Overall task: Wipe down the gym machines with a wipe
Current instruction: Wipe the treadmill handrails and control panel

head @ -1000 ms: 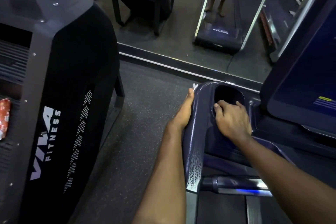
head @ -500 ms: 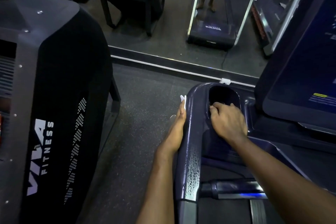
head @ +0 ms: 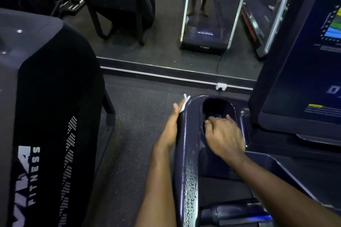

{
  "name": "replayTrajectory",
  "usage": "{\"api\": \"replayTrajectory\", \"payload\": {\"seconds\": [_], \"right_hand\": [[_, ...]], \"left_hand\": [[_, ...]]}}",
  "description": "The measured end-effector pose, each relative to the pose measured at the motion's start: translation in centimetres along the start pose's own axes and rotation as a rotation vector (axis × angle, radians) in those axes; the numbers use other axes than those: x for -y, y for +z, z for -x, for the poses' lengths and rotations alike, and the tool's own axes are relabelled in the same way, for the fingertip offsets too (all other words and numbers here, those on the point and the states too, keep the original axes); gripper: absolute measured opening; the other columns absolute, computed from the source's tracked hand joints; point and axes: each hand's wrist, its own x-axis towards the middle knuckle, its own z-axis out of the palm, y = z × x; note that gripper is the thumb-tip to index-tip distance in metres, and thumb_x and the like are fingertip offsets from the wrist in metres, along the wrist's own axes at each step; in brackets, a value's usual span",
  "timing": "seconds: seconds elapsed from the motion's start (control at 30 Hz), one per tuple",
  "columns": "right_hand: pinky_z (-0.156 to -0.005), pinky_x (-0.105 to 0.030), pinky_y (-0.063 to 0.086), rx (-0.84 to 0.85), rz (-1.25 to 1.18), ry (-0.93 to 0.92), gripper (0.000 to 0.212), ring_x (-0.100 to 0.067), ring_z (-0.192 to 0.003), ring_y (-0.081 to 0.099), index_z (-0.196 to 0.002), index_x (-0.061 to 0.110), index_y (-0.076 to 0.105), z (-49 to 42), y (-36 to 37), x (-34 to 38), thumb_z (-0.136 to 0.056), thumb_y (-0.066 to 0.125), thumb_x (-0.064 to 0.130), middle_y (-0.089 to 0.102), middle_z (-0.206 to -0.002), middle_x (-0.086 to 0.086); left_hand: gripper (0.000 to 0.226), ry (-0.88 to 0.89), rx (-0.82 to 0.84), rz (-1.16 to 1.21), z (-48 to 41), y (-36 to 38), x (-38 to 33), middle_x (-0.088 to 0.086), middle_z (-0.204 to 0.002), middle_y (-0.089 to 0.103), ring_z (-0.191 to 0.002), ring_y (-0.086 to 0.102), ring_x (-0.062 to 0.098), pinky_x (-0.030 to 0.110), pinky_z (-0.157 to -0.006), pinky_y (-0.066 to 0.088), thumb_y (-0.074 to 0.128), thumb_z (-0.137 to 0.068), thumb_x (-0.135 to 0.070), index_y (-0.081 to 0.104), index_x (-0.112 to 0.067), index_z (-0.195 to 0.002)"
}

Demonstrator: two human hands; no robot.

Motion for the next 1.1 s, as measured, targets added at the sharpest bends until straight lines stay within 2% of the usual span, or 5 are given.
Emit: {"api": "replayTrajectory", "payload": {"seconds": [0.13,0.27,0.6,0.9,1.1], "right_hand": [[-0.120,-0.036,0.030,0.002,0.027,-0.003,0.033,-0.015,-0.065,0.046,-0.071,0.025,0.050,0.0,0.1,0.0,-0.100,0.036,0.029,0.064,-0.070,0.001],[-0.119,-0.037,0.031,-0.012,0.027,-0.010,0.032,-0.017,-0.067,0.051,-0.070,0.025,0.049,0.0,0.0,0.1,-0.100,0.037,0.028,0.065,-0.071,0.000],[-0.114,-0.037,0.037,-0.028,0.060,-0.027,0.040,-0.020,-0.075,0.062,-0.075,0.020,0.060,-0.1,0.3,-0.1,-0.094,0.026,0.032,0.067,-0.073,-0.001],[-0.114,-0.037,0.037,-0.049,0.053,-0.023,0.042,-0.022,-0.078,0.062,-0.072,0.019,0.060,-0.1,0.5,-0.2,-0.093,0.027,0.034,0.067,-0.074,-0.001],[-0.114,-0.035,0.036,-0.082,0.033,-0.033,0.039,-0.018,-0.077,0.061,-0.073,0.022,0.060,0.1,0.5,-0.4,-0.094,0.030,0.034,0.065,-0.074,0.003]], "left_hand": [[0.054,0.117,0.058,-0.037,0.9,-0.2,0.9,-0.020,-0.140,0.059,-0.128,0.055,-0.003,0.013,-0.100,0.046,0.014,-0.110,-0.044,0.036,-0.026,-0.156],[0.058,-0.027,0.066,-0.080,-3.9,0.5,-1.9,-0.002,-0.118,0.074,-0.107,0.069,0.007,0.015,-0.081,0.053,0.022,-0.108,-0.051,0.062,-0.018,-0.135],[0.070,-0.126,0.338,-1.211,-13.0,7.1,-6.9,0.007,-0.154,0.047,-0.141,0.043,0.026,0.034,-0.109,0.033,0.029,-0.098,-0.072,0.057,-0.027,-0.144],[0.054,0.134,0.334,-1.348,-12.6,5.5,-5.6,0.012,-0.139,0.062,-0.132,0.052,0.028,0.032,-0.103,0.039,0.036,-0.104,-0.058,0.066,-0.022,-0.133],[0.040,0.355,0.173,-1.059,-6.9,-1.4,-2.9,-0.018,-0.156,0.042,-0.142,0.034,-0.004,0.017,-0.119,0.024,0.041,-0.108,-0.039,0.051,-0.036,-0.147]]}}
